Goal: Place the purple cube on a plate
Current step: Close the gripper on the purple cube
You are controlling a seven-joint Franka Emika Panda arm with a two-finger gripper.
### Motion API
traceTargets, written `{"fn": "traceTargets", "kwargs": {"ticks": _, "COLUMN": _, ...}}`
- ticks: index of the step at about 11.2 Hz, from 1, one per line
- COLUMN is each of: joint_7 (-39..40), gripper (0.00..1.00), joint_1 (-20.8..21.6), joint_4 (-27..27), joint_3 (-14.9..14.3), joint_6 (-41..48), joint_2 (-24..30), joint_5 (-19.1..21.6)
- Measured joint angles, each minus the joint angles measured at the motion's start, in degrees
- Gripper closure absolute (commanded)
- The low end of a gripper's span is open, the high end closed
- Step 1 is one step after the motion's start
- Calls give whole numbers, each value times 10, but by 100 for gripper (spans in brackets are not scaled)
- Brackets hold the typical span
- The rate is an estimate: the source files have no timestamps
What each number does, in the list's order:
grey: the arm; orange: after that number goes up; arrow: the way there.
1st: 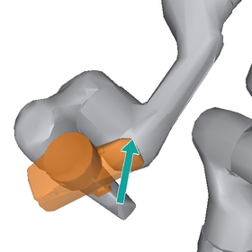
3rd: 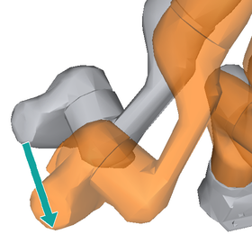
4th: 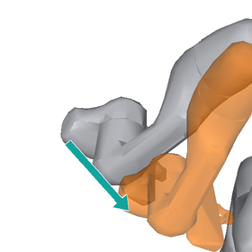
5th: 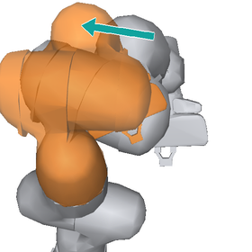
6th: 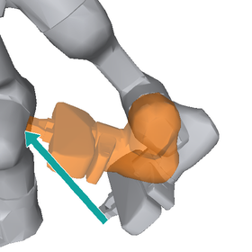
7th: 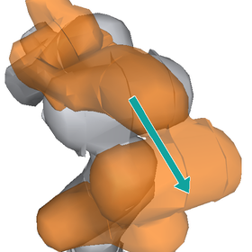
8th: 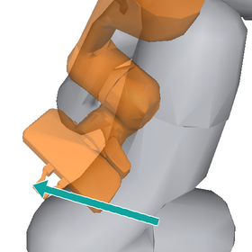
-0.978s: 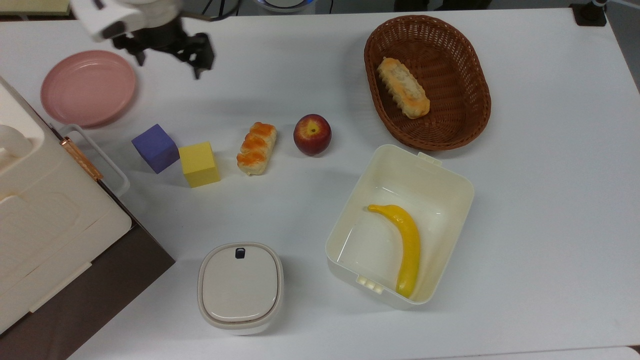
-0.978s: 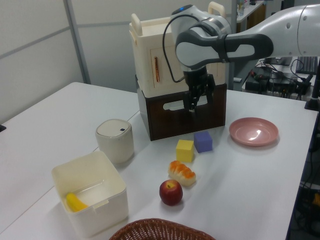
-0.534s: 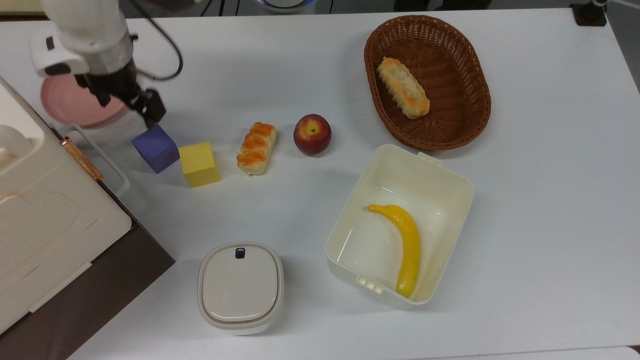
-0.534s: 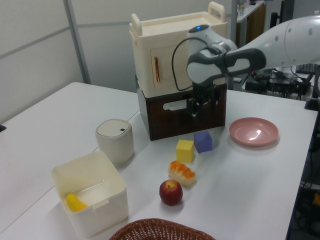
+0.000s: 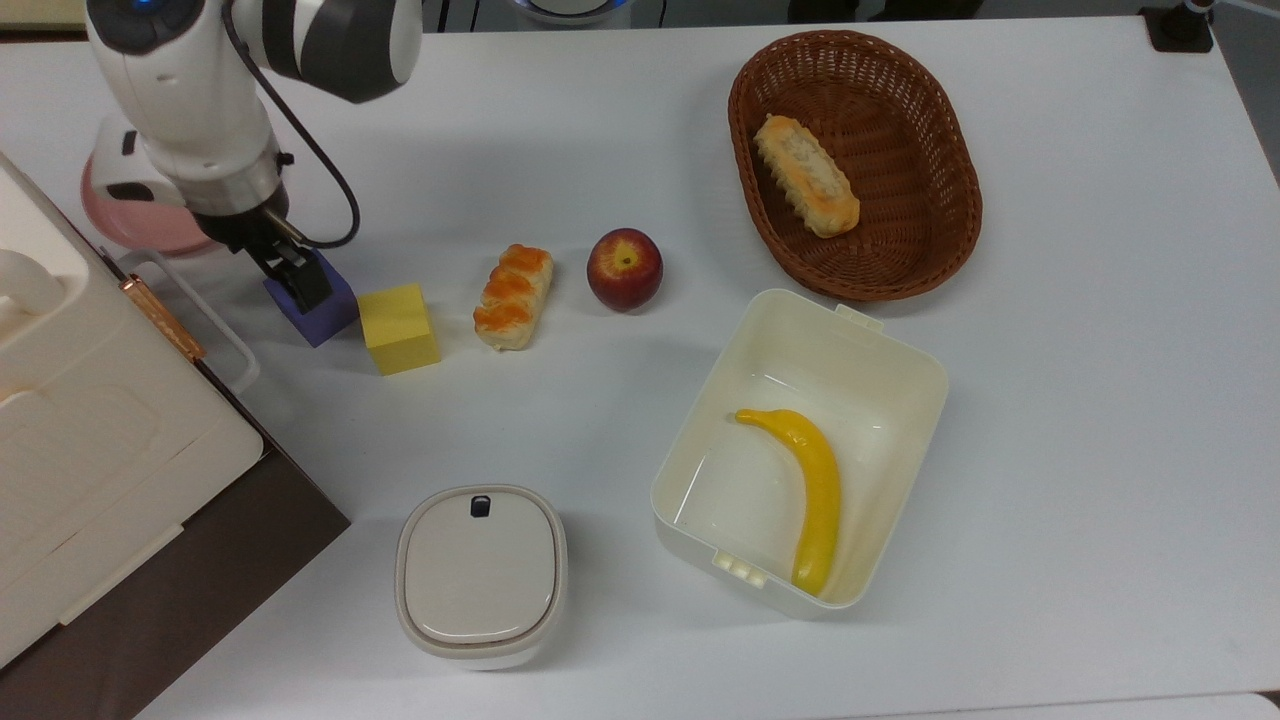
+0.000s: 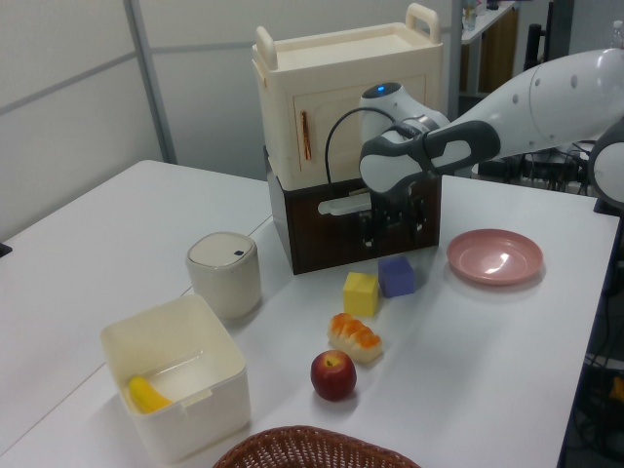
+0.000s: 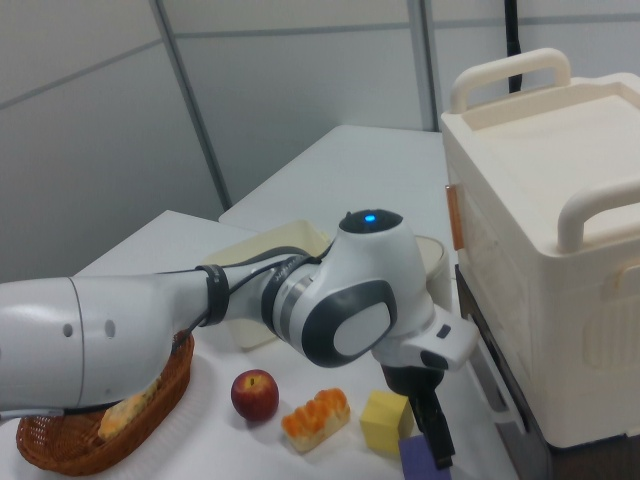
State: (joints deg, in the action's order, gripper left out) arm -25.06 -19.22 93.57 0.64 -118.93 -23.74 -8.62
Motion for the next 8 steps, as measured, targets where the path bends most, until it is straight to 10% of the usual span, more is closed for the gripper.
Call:
{"fn": "traceTargets", "kwargs": {"ticks": 4, "joint_7": -1, "gripper": 0, "joint_1": 2, "joint_4": 14, "joint_3": 0, "joint_6": -26, "joint_2": -35, "joint_5": 0}}
{"fn": "traceTargets", "kwargs": {"ticks": 6, "joint_7": -1, "gripper": 41, "joint_1": 4, "joint_4": 14, "joint_3": 0, "joint_6": -28, "joint_2": -43, "joint_5": 0}}
{"fn": "traceTargets", "kwargs": {"ticks": 8, "joint_7": 9, "gripper": 44, "joint_1": 5, "joint_4": 14, "joint_3": 0, "joint_6": -34, "joint_2": -44, "joint_5": -1}}
